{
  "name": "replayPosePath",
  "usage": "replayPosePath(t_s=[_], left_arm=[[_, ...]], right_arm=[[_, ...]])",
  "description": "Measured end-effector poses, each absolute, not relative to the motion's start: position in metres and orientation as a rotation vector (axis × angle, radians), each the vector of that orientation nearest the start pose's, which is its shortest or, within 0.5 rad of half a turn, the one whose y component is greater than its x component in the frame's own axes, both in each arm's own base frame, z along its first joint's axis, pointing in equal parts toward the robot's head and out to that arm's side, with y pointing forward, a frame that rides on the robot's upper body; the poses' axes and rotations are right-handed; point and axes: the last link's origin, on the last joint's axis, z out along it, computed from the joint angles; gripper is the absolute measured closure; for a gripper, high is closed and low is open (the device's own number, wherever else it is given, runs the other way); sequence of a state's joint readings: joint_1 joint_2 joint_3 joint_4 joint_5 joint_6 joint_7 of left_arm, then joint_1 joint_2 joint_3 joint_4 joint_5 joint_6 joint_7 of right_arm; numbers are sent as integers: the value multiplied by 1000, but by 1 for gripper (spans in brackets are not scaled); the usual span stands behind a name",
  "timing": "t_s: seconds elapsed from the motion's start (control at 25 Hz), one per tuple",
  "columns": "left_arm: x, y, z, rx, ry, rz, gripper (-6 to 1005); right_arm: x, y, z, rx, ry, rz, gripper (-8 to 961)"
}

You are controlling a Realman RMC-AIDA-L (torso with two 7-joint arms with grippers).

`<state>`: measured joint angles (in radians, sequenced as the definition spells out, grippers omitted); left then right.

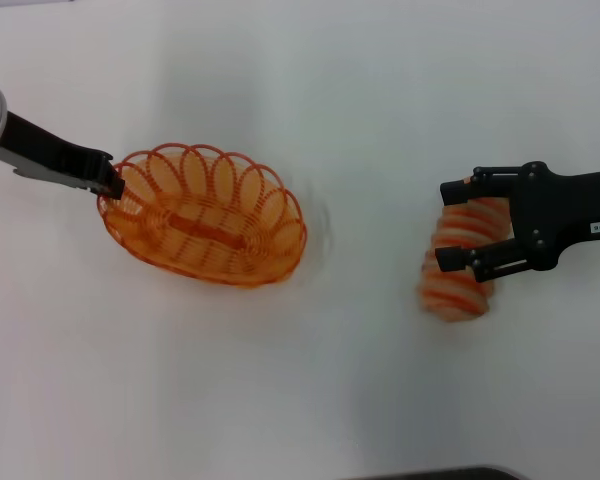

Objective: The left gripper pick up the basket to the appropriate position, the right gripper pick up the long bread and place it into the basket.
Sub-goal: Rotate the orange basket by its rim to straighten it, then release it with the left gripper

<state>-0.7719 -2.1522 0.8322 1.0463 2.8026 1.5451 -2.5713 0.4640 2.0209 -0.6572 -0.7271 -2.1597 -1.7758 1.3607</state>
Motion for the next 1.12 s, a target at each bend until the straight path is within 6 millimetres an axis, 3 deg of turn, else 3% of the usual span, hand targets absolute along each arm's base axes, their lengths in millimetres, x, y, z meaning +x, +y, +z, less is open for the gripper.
replayPosePath(t_s=[0.44, 1.12], left_arm=[[-242, 364, 16, -2242, -1716, 41, 934], [-256, 356, 6, -2188, -1752, -16, 912]], right_arm=[[295, 295, 35, -2810, 621, 610, 12], [297, 291, 33, -2756, 587, 664, 11]])
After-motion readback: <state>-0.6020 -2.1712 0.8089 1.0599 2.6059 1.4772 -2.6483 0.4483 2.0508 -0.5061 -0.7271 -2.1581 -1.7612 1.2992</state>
